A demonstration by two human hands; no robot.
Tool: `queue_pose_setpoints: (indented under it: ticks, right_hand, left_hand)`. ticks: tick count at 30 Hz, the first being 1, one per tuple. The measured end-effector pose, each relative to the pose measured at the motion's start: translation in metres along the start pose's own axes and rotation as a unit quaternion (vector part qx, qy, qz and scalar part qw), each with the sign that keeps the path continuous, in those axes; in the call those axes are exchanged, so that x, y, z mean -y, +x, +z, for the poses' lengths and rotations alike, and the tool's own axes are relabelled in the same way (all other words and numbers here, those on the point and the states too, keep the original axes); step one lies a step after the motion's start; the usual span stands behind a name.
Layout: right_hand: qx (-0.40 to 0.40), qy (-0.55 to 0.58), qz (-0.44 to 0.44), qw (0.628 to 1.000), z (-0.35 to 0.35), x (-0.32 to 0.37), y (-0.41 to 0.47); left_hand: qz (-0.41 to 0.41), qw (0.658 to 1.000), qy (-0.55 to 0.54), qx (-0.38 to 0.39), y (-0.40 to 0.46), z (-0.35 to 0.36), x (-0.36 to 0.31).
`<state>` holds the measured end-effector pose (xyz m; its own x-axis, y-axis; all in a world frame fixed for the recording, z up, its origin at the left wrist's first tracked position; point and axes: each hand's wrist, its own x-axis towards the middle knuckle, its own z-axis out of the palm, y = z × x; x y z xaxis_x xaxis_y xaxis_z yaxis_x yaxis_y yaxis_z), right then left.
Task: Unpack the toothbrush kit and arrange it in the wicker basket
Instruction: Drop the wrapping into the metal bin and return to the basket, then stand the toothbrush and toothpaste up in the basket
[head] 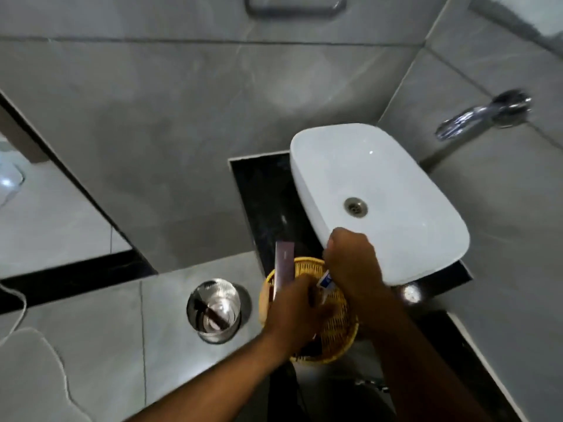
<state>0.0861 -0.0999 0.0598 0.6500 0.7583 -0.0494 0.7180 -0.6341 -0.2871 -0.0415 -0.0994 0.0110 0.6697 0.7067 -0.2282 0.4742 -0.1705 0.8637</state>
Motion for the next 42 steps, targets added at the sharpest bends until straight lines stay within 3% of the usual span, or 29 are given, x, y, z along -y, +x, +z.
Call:
queue_pose_setpoints:
  ticks: [3,13,18,22,31,35,40,42]
  right_hand:
    - [0.010,0.018,0.016,1.000,-0.003,-0.004,-0.001]
    - [0.041,0.100,0.039,0.993,0.007,-0.033,-0.002]
    - [0.070,0.149,0.027,0.986,0.009,-0.042,0.002]
    - [0.098,0.121,-0.011,0.988,0.001,-0.049,0.008]
    - [0.069,0.110,-0.082,0.988,-0.002,-0.053,0.006]
    - [0.066,0.098,-0.111,0.987,0.008,-0.052,0.003]
    - [0.082,0.091,-0.121,0.985,0.012,-0.055,0.004]
    - [0.081,0.119,-0.131,0.981,0.014,-0.055,0.001]
  left_hand:
    - [-0.054,0.996,-0.065,0.033,0.010,0.008,-0.006]
    - [-0.022,0.996,-0.047,0.078,0.035,0.030,0.010]
    - [-0.084,0.979,-0.107,0.154,0.042,0.035,0.017]
    - [-0.132,0.970,-0.115,0.172,0.045,0.033,0.020]
    - [-0.176,0.974,-0.084,0.113,0.051,0.043,0.027]
    - [-0.146,0.983,-0.072,0.084,0.047,0.037,0.030]
    - [-0.086,0.991,-0.098,-0.017,0.043,0.032,0.016]
    - [-0.077,0.985,-0.148,0.039,0.038,0.025,0.007]
